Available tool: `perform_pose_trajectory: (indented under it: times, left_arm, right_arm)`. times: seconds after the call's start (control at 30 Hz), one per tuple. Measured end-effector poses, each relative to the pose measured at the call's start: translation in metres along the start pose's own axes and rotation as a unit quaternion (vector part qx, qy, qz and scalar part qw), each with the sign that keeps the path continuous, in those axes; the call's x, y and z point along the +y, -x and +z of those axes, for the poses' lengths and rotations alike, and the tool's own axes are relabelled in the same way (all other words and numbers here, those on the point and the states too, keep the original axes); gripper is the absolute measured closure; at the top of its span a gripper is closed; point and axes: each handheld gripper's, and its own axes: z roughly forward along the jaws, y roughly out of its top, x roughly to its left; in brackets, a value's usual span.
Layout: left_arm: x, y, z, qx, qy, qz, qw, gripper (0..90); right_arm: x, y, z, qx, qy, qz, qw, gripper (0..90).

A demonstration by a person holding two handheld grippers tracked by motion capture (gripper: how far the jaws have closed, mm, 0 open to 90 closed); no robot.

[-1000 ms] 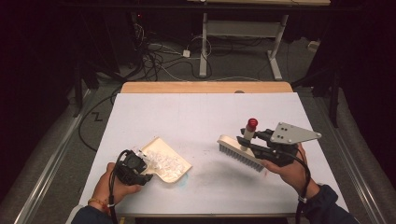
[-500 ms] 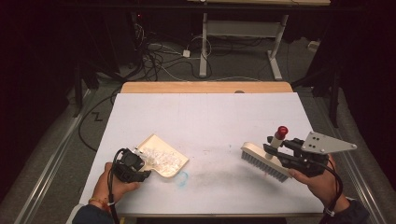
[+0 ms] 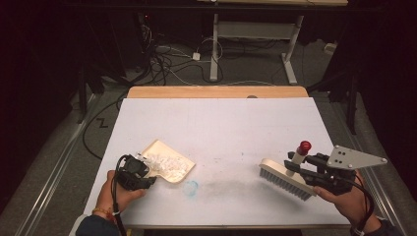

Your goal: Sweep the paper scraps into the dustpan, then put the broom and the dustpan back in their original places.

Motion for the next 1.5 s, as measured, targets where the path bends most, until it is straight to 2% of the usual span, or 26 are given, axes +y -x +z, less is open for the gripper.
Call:
perform_pose_trajectory:
  times: [0.33, 0.43, 0.6, 0.87, 1.03, 1.27, 1.33, 1.43, 1.47, 1.5]
  left_arm:
    - [-0.005, -0.011, -0.001, 0.015, 0.014, -0.037, 0.9991, 62.4]
    - [-0.005, -0.013, -0.002, 0.028, 0.020, -0.053, 0.9980, 62.5]
    - [-0.007, -0.019, -0.001, 0.033, 0.027, -0.074, 0.9964, 62.5]
    - [-0.007, -0.020, 0.001, 0.045, 0.028, -0.090, 0.9946, 62.5]
    - [-0.005, -0.017, 0.001, 0.048, 0.030, -0.099, 0.9934, 62.5]
    - [-0.007, -0.015, 0.002, 0.034, 0.048, -0.121, 0.9909, 58.8]
    - [-0.009, -0.012, 0.002, 0.023, 0.048, -0.120, 0.9914, 54.1]
    - [-0.012, -0.005, -0.001, 0.017, 0.053, -0.121, 0.9911, 49.5]
    - [-0.012, -0.003, -0.002, 0.011, 0.050, -0.118, 0.9917, 49.5]
    - [-0.013, -0.001, -0.002, 0.002, 0.046, -0.113, 0.9925, 47.9]
  right_arm:
    - [0.003, -0.009, 0.005, 0.050, -0.021, -0.016, 0.9984, 70.1]
    - [0.001, -0.010, 0.007, 0.057, -0.027, -0.019, 0.9979, 70.1]
    - [0.001, -0.011, 0.008, 0.061, -0.030, -0.019, 0.9975, 70.1]
    - [-0.001, -0.009, 0.012, 0.082, -0.042, -0.015, 0.9956, 70.0]
    - [-0.006, -0.001, 0.020, 0.094, -0.049, 0.000, 0.9944, 70.0]
    - [-0.006, 0.016, 0.024, 0.087, -0.052, 0.019, 0.9947, 69.8]
    - [-0.006, 0.021, 0.025, 0.085, -0.054, 0.024, 0.9946, 69.4]
    - [-0.007, 0.032, 0.030, 0.079, -0.058, 0.033, 0.9947, 67.8]
    - [-0.007, 0.032, 0.030, 0.079, -0.058, 0.033, 0.9947, 67.8]
    - [-0.006, 0.040, 0.033, 0.071, -0.061, 0.040, 0.9948, 66.8]
